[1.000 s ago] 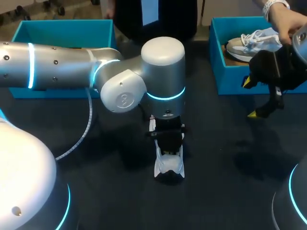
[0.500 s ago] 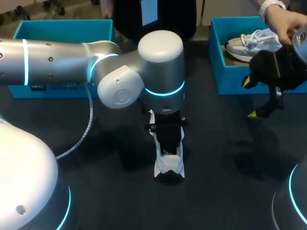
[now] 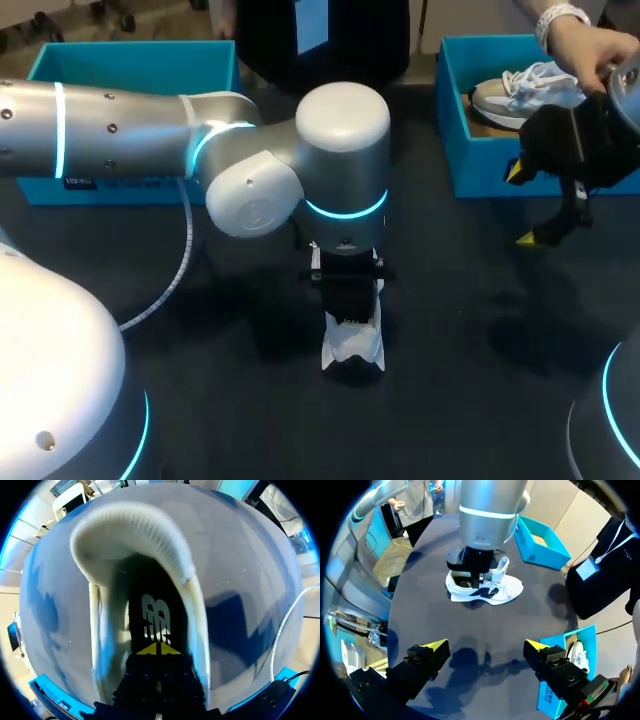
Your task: Take the shoe out of the shoebox, open the shoe tongue, remove and reinsert the insole, then place the shoe into the shoebox
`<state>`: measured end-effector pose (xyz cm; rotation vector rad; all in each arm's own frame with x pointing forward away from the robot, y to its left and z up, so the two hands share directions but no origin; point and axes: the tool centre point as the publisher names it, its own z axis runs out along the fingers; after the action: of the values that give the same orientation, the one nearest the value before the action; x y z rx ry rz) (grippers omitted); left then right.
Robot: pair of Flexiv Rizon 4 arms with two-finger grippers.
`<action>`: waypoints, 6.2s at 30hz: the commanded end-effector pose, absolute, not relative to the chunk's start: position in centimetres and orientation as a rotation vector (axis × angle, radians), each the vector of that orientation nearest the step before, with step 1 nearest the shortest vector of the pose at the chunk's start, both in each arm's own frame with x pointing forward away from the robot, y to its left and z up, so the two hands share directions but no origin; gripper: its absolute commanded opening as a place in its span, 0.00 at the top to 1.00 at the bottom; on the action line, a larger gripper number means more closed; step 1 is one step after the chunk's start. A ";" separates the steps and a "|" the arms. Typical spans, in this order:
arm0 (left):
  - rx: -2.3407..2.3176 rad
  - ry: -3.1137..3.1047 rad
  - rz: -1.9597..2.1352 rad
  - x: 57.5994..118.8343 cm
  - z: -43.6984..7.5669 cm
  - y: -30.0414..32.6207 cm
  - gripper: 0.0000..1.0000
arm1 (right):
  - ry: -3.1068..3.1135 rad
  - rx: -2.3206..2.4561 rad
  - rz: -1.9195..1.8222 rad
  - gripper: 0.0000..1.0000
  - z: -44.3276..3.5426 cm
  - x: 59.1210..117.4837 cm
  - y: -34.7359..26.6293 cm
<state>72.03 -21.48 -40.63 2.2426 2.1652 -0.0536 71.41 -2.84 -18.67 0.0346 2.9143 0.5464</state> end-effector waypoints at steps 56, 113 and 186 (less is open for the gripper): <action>2.226 1.973 0.138 76.0 -33.4 -21.0 0.00 | 2.914 0.036 0.545 0.00 -18.8 71.4 -2.8; 2.123 2.045 0.010 74.0 -32.2 -21.4 0.73 | 2.914 0.036 0.545 0.00 -18.8 71.4 -2.8; 1.272 2.665 -0.003 71.2 -28.0 -18.6 0.00 | 2.914 0.036 0.545 0.00 -18.8 71.4 -2.8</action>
<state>72.21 -18.46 -28.73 1.5723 2.5368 -0.1058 71.32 -2.87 -18.71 0.0352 2.9123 0.5475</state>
